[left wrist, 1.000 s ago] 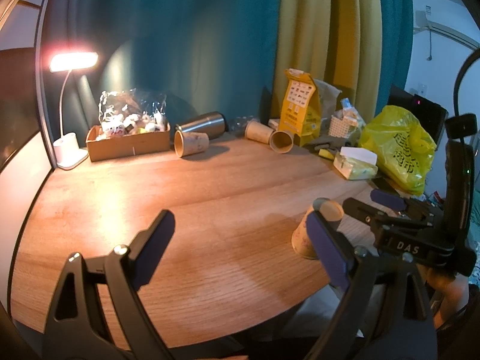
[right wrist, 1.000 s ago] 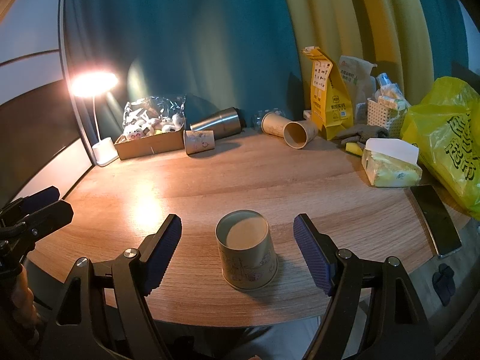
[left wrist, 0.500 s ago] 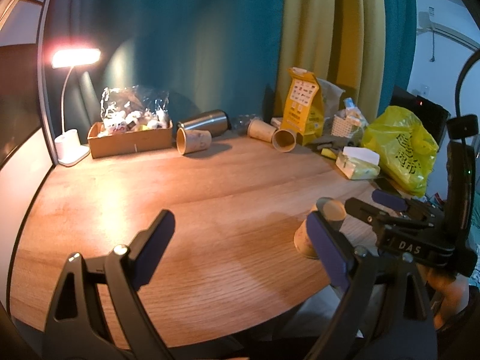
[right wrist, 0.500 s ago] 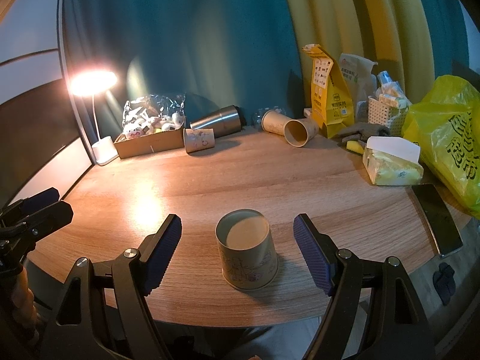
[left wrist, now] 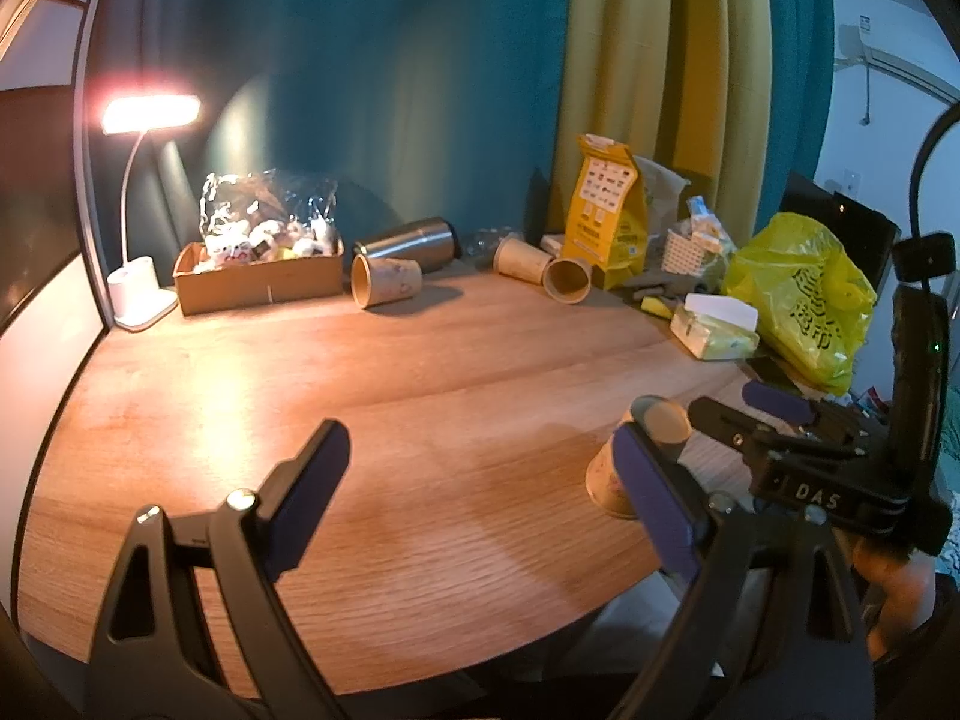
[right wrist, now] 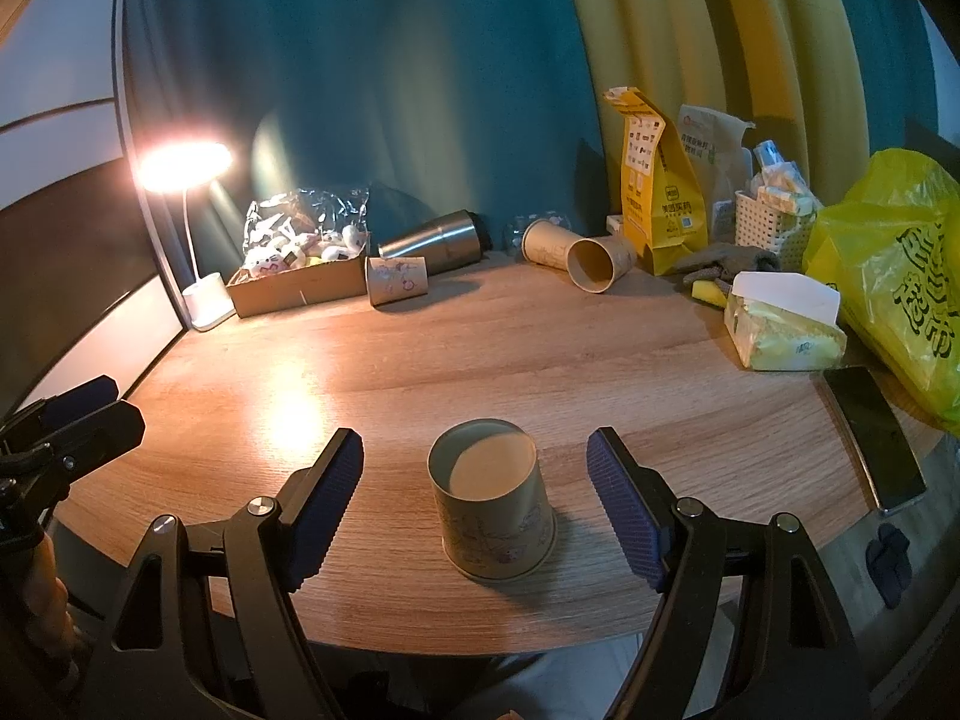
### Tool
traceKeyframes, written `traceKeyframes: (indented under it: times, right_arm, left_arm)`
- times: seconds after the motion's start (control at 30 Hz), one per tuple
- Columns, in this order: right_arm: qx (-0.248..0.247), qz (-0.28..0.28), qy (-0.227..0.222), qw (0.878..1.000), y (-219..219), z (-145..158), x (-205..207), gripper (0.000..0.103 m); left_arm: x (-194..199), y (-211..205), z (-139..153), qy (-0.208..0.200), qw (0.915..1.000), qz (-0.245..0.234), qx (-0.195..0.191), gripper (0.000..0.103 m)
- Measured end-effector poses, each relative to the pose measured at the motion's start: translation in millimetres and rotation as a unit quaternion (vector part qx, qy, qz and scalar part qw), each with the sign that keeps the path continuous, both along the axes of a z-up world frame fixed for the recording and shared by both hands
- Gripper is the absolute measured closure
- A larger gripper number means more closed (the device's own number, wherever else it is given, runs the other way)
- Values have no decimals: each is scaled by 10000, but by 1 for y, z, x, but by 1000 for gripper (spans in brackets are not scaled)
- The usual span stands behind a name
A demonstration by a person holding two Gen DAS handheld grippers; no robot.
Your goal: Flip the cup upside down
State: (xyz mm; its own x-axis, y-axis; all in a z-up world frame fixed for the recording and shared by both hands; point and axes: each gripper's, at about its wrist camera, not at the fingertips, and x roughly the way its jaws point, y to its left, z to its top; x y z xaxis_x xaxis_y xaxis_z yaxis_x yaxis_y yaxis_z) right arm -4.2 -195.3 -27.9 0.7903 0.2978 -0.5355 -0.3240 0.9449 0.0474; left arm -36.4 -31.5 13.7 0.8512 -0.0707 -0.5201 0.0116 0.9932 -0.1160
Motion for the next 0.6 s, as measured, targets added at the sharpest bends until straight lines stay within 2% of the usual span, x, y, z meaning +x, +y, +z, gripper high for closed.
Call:
traceKeyframes:
  times: [0.6]
  right_arm:
    - [27,19,60,10000,0,-2,5,23]
  left_arm:
    - [2,-2,-1,23,10000,41,12,13]
